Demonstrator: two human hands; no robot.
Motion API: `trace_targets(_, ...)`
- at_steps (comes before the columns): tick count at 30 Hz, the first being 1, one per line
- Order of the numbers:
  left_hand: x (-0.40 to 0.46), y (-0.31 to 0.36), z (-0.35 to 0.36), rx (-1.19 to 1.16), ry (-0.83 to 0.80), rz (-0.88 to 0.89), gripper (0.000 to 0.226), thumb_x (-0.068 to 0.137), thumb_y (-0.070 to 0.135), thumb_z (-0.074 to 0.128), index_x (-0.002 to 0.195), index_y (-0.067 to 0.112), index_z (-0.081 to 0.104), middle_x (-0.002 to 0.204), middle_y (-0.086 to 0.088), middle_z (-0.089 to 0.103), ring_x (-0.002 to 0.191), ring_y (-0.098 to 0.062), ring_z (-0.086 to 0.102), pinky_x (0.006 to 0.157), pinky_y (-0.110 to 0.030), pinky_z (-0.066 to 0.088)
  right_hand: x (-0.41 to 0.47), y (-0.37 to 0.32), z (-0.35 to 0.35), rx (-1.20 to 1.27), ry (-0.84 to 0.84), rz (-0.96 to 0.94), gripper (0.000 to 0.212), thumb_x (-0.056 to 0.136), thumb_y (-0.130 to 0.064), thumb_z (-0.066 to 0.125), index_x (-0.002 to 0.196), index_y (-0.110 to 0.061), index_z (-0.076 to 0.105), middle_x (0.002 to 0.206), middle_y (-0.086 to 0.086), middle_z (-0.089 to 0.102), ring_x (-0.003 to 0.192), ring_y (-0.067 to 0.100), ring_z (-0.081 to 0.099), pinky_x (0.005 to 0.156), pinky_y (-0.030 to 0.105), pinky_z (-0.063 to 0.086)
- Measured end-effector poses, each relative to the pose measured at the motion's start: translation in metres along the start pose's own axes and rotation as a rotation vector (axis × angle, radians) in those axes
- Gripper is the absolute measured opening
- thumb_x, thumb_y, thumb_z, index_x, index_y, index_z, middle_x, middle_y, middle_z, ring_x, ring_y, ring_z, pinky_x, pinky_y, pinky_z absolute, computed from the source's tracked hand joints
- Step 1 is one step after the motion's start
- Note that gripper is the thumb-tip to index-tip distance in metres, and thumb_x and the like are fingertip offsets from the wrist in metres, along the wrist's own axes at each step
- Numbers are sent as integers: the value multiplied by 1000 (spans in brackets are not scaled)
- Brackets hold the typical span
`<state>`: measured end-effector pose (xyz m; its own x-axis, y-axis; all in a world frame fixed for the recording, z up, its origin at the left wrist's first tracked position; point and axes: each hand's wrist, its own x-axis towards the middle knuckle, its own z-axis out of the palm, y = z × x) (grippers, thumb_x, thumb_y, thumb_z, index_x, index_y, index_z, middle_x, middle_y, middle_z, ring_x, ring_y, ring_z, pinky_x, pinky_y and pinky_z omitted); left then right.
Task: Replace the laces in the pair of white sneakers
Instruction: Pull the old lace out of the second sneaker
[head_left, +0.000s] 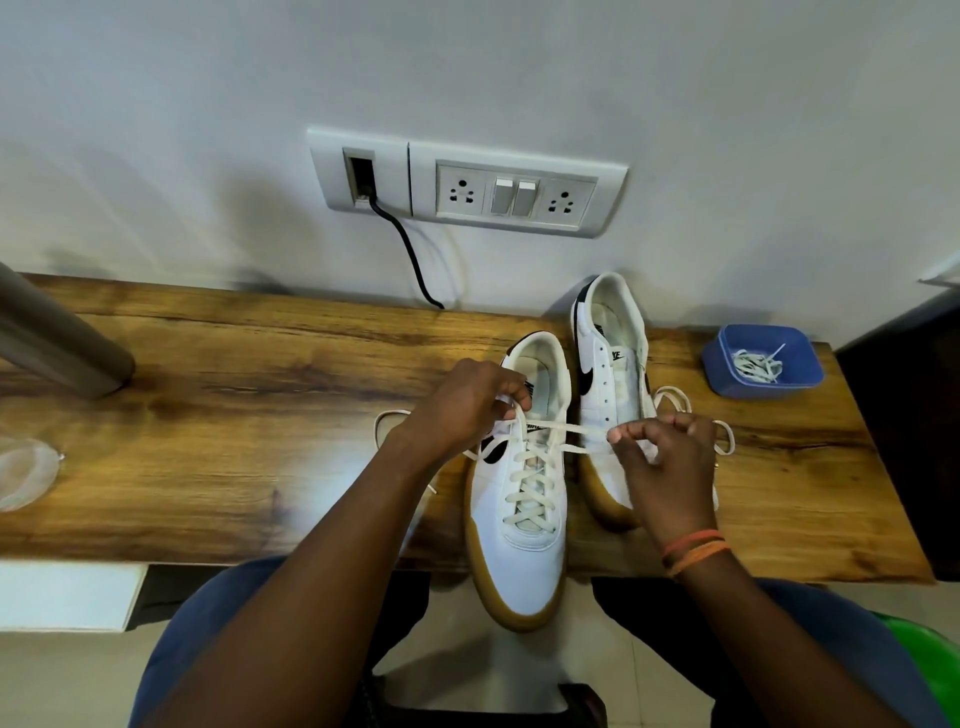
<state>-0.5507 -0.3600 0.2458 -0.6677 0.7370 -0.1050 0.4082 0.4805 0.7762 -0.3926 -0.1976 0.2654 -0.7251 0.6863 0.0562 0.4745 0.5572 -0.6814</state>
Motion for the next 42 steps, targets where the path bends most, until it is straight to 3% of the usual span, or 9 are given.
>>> trace_targets(6,1,2,-3,49,-13,6,21,85,-1,68,94,16,76,120,-1,70,106,-16,66,78,-14,40,-12,-35,39,-249,-62,-354,18,83,-23,73,101,-23,71,133,11,42,126,32,40,95,45,37)
trace_targets(9,-1,3,-4,22,-6,-4,20,85,-1,68,94,15,76,127,-2,67,112,-16,64,85,-17,41,-13,-36,55,-256,-105,-274,2,83,-21,74,83,-19,72,129,10,46,122,34,45,93,47,39)
trace_targets(12,-1,3,-6,0,-16,-9,19,85,0,69,94,15,76,123,-2,69,110,-14,64,88,-21,45,-6,-31,51,-171,-113,-165,14,86,-23,72,73,-21,67,124,7,44,119,28,43,94,40,30)
trace_targets(20,-2,6,-6,-8,-22,-18,23,86,-3,66,95,15,77,120,-3,70,111,-14,64,89,-19,45,7,-4,-2,-186,1,-46,8,85,-24,71,79,-25,66,119,7,42,118,30,45,95,47,34)
trace_targets(25,-3,7,-7,8,-29,4,23,85,-2,67,95,16,77,117,-1,72,107,-14,65,92,-27,50,-1,-23,25,-255,-79,-281,18,84,-30,72,102,-28,69,136,8,37,132,33,34,101,54,30)
trace_targets(28,-4,7,-7,13,-24,23,22,85,-2,67,94,15,77,113,-3,73,105,-15,66,92,-31,52,-6,-31,45,-282,-112,-297,10,82,-21,75,91,-25,71,135,10,43,130,31,33,99,54,33)
trace_targets(34,-2,4,-8,-9,-31,3,22,85,-1,68,95,16,77,117,-1,71,109,-14,65,94,-27,49,-3,-27,39,-217,9,-231,8,85,-14,72,79,-19,69,120,9,48,118,31,43,91,39,24)
trace_targets(39,-2,6,-8,-23,-30,-32,21,86,0,68,96,16,77,121,-1,70,111,-13,63,90,-20,44,8,-11,9,-160,66,-33,9,86,-17,70,81,-23,64,113,3,43,114,27,47,97,46,33)
trace_targets(42,-2,6,-8,-29,-34,-45,21,86,-1,67,97,16,76,121,0,69,111,-11,62,83,-12,41,8,-10,12,-167,46,-92,7,86,-16,69,81,-20,66,109,3,48,106,21,50,93,44,37)
